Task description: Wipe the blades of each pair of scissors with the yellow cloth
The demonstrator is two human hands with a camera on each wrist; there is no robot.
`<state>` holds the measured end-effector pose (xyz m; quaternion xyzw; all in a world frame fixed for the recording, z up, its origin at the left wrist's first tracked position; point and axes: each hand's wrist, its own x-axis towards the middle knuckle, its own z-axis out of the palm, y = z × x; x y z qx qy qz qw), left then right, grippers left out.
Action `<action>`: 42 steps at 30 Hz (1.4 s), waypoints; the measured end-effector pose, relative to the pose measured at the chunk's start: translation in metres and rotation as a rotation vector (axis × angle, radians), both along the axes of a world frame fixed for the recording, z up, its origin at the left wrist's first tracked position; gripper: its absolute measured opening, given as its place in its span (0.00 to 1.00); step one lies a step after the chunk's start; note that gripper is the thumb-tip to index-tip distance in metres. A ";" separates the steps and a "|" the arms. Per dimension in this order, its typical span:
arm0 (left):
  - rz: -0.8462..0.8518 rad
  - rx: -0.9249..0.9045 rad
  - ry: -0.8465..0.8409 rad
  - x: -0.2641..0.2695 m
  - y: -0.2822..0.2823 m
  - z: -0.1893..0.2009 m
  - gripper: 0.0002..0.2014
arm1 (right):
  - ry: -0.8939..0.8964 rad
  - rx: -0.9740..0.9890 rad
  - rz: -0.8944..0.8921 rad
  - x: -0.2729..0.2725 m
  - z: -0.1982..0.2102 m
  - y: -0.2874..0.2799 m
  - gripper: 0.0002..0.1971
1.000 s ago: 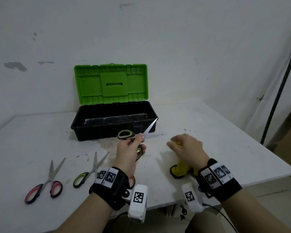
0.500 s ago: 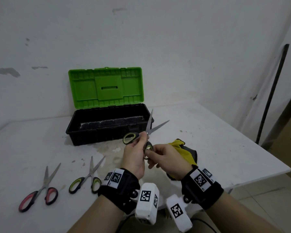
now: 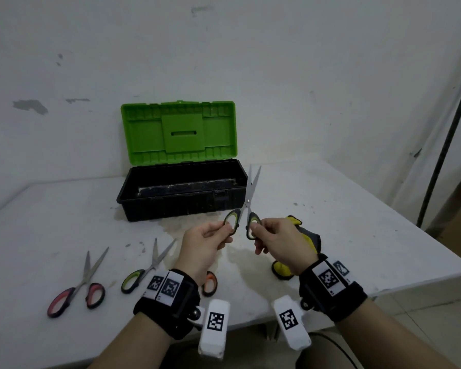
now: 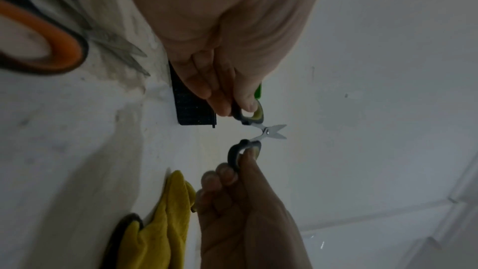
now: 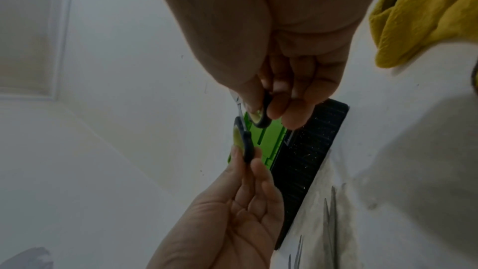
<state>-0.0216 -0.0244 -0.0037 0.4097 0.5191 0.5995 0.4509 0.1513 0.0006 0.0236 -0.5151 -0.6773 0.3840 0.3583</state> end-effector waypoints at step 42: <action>0.385 -0.333 1.000 -0.254 0.127 0.039 0.21 | -0.703 0.082 -0.234 -0.107 0.073 0.189 0.24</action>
